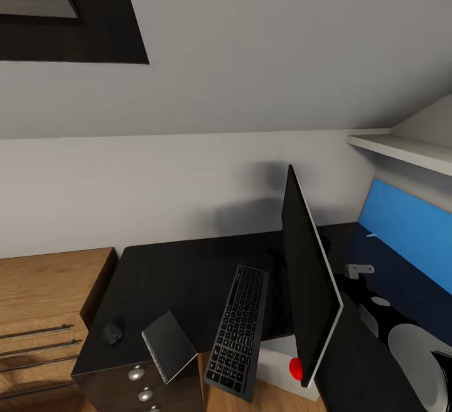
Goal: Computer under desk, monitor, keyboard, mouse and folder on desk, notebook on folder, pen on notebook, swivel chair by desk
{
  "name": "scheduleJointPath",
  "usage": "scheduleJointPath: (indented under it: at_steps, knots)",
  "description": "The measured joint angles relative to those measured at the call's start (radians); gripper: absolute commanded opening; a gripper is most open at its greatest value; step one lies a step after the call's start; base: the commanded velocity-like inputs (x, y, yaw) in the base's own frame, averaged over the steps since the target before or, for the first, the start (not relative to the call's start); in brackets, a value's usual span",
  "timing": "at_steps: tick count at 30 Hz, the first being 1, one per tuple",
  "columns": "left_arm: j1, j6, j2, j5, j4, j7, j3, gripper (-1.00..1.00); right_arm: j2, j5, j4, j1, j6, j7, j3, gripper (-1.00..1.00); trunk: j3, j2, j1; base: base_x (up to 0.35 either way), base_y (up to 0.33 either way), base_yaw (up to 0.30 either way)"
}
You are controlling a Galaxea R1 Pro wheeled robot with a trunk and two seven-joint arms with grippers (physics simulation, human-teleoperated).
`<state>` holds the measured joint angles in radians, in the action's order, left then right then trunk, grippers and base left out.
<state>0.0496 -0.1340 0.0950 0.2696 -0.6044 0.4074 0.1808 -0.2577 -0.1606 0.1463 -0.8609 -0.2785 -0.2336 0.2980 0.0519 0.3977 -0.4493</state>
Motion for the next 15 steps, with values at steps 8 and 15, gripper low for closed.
scheduleJointPath:
  at_steps: [8,15]
  knots:
    - [0.0,0.0,0.001,-0.001,0.0,0.0,0.0,1.0,0.0,0.0,0.0,0.0,0.0,0.0,0.0,1.0,0.0,0.0,0.0,0.009,0.0,0.0]
    - [0.0,0.0,0.001,-0.001,0.0,0.0,0.0,1.0,0.0,0.0,0.001,0.0,0.001,0.002,0.0,1.0,0.0,0.0,0.0,0.0,0.0,0.0]
